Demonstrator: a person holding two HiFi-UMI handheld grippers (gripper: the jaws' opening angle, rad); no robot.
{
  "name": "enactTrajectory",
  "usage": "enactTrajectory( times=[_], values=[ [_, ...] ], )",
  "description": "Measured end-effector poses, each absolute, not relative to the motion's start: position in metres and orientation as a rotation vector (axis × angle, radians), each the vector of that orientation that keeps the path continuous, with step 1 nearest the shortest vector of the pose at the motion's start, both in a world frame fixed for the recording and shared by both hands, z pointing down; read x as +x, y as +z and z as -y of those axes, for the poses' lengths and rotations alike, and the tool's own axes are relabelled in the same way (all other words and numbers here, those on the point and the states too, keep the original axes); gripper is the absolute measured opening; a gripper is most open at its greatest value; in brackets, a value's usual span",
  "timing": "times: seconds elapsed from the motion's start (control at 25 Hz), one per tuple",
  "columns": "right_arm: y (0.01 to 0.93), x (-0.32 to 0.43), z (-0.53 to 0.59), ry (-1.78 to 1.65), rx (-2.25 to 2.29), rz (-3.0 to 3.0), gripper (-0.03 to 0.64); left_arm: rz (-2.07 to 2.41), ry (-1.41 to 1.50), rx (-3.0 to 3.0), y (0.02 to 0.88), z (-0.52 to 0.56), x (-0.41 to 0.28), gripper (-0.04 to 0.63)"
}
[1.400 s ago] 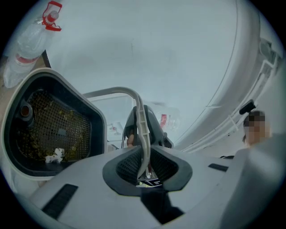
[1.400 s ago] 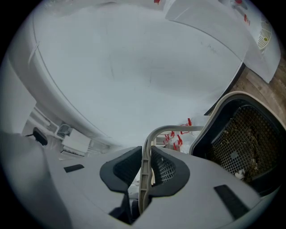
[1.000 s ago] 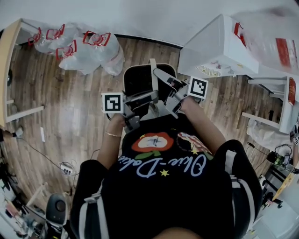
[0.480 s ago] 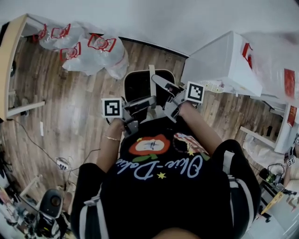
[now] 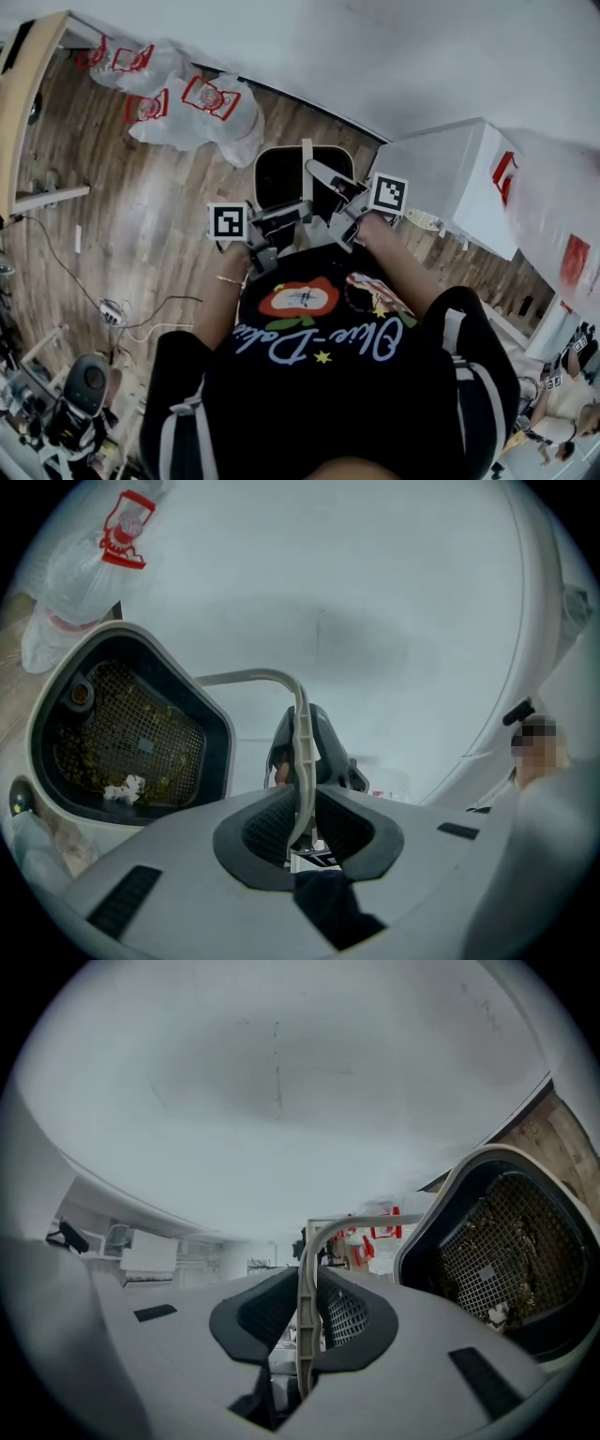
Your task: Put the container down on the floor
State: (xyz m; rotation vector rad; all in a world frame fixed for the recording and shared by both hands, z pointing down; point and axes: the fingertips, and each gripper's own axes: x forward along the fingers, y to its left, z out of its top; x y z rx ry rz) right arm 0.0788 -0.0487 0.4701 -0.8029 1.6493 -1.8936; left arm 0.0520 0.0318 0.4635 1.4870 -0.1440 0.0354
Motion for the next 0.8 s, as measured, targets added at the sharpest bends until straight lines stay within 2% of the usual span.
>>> enactTrajectory(
  times=[0.2, 0.8],
  values=[
    [0.401, 0.054, -0.045, -1.863, -0.869, -1.702, 0.052, 0.115, 0.02, 1.496, 0.401, -0.126, 0.024, 0.057],
    [0.397, 0.052, -0.033, -1.916, -0.854, -1.727, 0.052, 0.175, -0.073, 1.496, 0.395, -0.113, 0.03, 0.057]
  ],
)
